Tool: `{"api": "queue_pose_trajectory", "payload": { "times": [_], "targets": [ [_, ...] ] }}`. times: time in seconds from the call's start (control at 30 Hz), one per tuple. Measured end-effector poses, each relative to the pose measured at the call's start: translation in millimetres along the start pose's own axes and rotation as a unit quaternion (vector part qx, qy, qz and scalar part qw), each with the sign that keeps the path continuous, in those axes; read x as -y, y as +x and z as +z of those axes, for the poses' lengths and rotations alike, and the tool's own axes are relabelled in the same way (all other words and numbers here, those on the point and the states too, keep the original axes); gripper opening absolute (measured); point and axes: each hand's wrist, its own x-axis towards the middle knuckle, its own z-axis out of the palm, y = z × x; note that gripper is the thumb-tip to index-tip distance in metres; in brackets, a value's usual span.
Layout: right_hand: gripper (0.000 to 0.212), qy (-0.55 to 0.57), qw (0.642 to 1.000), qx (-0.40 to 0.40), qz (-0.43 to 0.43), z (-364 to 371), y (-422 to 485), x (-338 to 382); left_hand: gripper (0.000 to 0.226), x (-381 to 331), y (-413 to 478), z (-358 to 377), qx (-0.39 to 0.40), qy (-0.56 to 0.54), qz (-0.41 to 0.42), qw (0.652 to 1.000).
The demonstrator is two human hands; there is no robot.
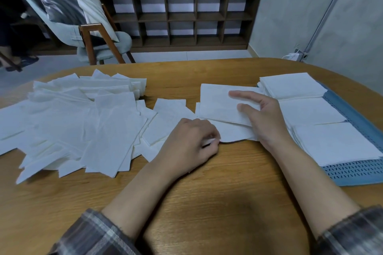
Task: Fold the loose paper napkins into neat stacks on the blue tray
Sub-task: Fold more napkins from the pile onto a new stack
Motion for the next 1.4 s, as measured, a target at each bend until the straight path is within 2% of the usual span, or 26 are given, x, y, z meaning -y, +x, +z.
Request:
{"api": "queue_pose_trajectory", "payload": {
  "times": [0.1, 0.17, 0.23, 0.3, 0.33, 0.4, 0.5, 0.57, 0.73, 1.0, 1.2, 1.33, 1.4],
  "targets": [
    [0.041, 0.004, 1.0, 0.012, -0.002, -1.2, -0.2, 1.4, 0.005, -8.3, -1.1, -11.0, -0.06, -0.136, -0.062, 0.987],
    [0.032, 0.019, 0.999, 0.029, 0.002, -0.8, -0.2, 3.0, 0.007, -11.7, -0.5, -17.1, -0.11, -0.204, -0.092, 0.968],
    [0.023, 0.079, 0.995, 0.052, 0.039, 0.3, -1.3, 5.8, 0.008, -10.5, 2.0, -19.3, -0.15, -0.237, -0.113, 0.953],
    [0.051, 0.171, 0.975, 0.096, 0.102, 1.1, -3.9, 9.7, 0.01, -6.3, 3.6, -19.8, -0.18, -0.244, -0.135, 0.943],
    [0.057, 0.196, 0.967, 0.115, 0.111, 1.9, -5.6, 10.8, 0.01, -3.9, 3.7, -20.3, -0.193, -0.245, -0.146, 0.939],
    [0.042, 0.194, 0.968, 0.127, 0.094, 4.5, -9.8, 12.3, 0.01, -0.9, 4.6, -22.3, -0.216, -0.253, -0.161, 0.929],
    [0.016, 0.119, 0.986, 0.096, 0.07, 7.3, -12.6, 11.4, 0.018, -3.4, 5.6, -25.6, -0.21, -0.28, -0.158, 0.923],
    [0.012, 0.109, 0.987, 0.093, 0.072, 6.6, -11.8, 8.5, 0.032, -5.6, 5.6, -26.6, -0.194, -0.306, -0.155, 0.919],
    [0.034, 0.141, 0.98, 0.128, 0.06, 6.2, -10.2, 7.8, 0.032, -1.5, 4.9, -26.5, -0.207, -0.301, -0.164, 0.917],
    [0.047, 0.128, 0.979, 0.157, 0.028, 5.3, -10.3, 7.6, 0.033, -0.4, 6.8, -21.0, -0.208, -0.321, -0.177, 0.907],
    [0.054, 0.096, 0.982, 0.164, 0.007, 6.4, -11.4, 8.5, 0.032, -1.7, 6.7, -16.2, -0.221, -0.333, -0.222, 0.89],
    [0.058, 0.038, 0.99, 0.135, -0.018, 5.5, -11.5, 7.8, 0.03, -1.7, 6.1, -16.4, -0.215, -0.32, -0.222, 0.896],
    [0.063, 0.02, 0.991, 0.126, -0.042, 4.1, -12.7, 10.9, 0.029, -4.1, 4.9, -17.3, -0.201, -0.289, -0.208, 0.913]
  ]
}}
